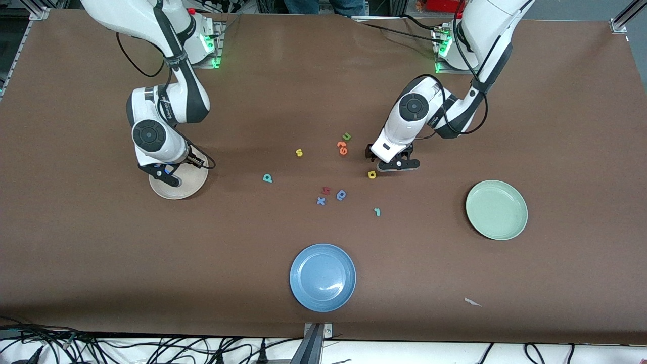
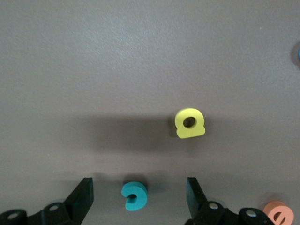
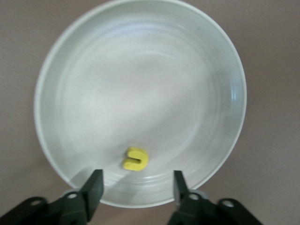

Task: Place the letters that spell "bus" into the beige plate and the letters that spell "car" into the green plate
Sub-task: 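Drop the u on the plate while the left gripper grasps the yellow a, then grasp the teal p with the right gripper while the left gripper carries a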

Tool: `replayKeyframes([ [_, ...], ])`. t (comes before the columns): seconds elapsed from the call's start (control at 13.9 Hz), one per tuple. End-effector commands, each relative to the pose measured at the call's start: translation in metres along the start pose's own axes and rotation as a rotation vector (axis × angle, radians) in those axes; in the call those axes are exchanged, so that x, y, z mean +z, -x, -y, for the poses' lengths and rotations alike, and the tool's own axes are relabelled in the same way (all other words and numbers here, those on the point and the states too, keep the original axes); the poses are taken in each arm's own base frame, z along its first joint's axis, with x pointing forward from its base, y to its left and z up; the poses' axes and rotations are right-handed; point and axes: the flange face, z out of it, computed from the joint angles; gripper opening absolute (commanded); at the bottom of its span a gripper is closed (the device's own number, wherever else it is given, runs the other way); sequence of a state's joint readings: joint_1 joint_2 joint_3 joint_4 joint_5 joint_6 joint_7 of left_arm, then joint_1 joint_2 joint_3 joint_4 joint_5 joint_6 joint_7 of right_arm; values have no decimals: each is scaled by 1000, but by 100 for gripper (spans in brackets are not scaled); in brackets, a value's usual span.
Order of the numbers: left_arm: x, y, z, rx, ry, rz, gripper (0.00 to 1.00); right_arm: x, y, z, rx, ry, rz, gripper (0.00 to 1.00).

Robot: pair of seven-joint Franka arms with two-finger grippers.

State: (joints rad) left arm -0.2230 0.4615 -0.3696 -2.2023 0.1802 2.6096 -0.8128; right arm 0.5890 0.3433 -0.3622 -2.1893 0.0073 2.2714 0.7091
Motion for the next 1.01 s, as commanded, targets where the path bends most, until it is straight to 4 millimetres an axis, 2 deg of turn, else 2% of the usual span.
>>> replayKeyframes([
  [0.0,4,8,-8,5,-15,-11,72,-37,6,25,32,-108,0,89],
  [0.14,7,9,-7,4,-20,-4,65,-58,16,63,-11,-159,-26,88],
  [0.22,8,10,-7,4,-22,0,62,-60,25,85,-21,-165,-34,86],
  [0.36,10,12,-6,7,-34,10,58,-59,40,120,0,-185,-46,77],
  [0.5,13,12,-6,6,-37,17,55,-50,53,158,59,-238,-71,76],
  [0.57,15,13,-6,8,-38,20,51,-43,52,169,107,-253,-78,76],
  [0.79,18,14,-6,7,-41,26,42,-12,72,198,179,-285,-89,70],
  [0.93,18,14,-5,7,-43,28,38,-8,76,205,228,-314,-95,69],
])
